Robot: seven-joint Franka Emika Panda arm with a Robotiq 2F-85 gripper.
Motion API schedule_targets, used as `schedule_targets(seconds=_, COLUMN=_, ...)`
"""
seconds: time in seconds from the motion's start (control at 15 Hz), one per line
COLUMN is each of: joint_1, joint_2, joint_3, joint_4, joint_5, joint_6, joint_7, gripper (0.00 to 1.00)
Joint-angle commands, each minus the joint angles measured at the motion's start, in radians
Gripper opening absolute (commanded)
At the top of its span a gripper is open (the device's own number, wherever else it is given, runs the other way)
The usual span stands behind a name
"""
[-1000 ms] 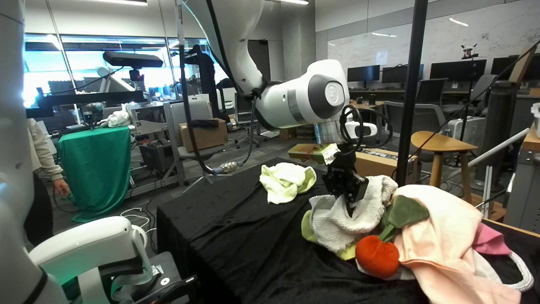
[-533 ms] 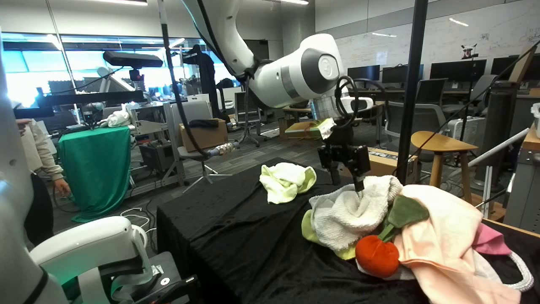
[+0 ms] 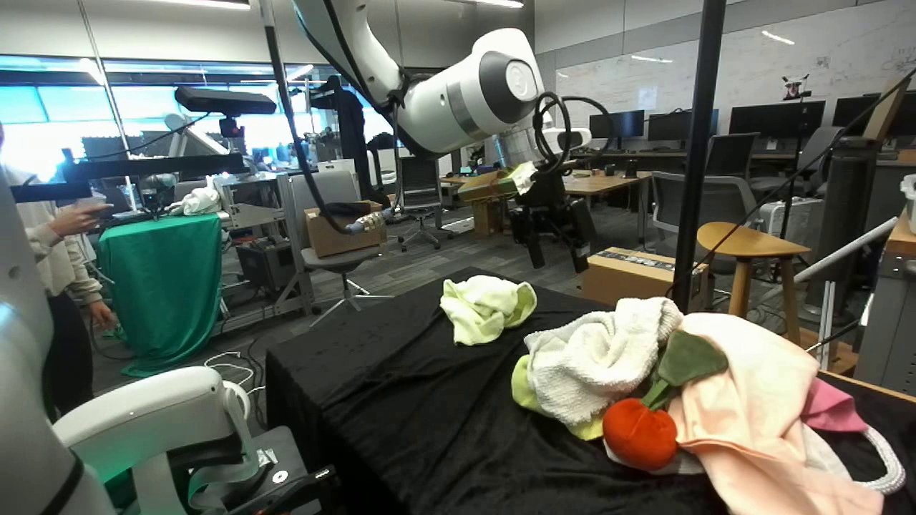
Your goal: Pile up all the objects on the table
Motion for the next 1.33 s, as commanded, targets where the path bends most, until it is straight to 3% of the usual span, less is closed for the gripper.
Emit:
schedule_targets(seconds=0.0, joint_1=0.053, joint_2=0.063, joint_3=0.051, joint_4=0.070, joint_5=-0.028, joint_6=-0.036, joint_7=0.023, gripper=1.00)
schedule_targets(seconds=0.27, joint_1=0.118, joint_2=0.143, joint_3=0.084, joint_4=0.131, joint_5=-0.035, joint_6=-0.027, joint_7=0.042, gripper=1.00)
schedule_targets(seconds=0.6, joint_1=0.178, joint_2=0.263, joint_3=0.073, joint_4=0.238, joint_5=-0.018, joint_6=-0.010, joint_7=0.060, gripper=1.00)
schedule_targets(seconds=1.27, joint_1=0.190, joint_2=0.443, joint_3=0.042, joint_4=0.394, joint_5=0.034, joint_6=-0.005, joint_7=0.025, gripper=1.00)
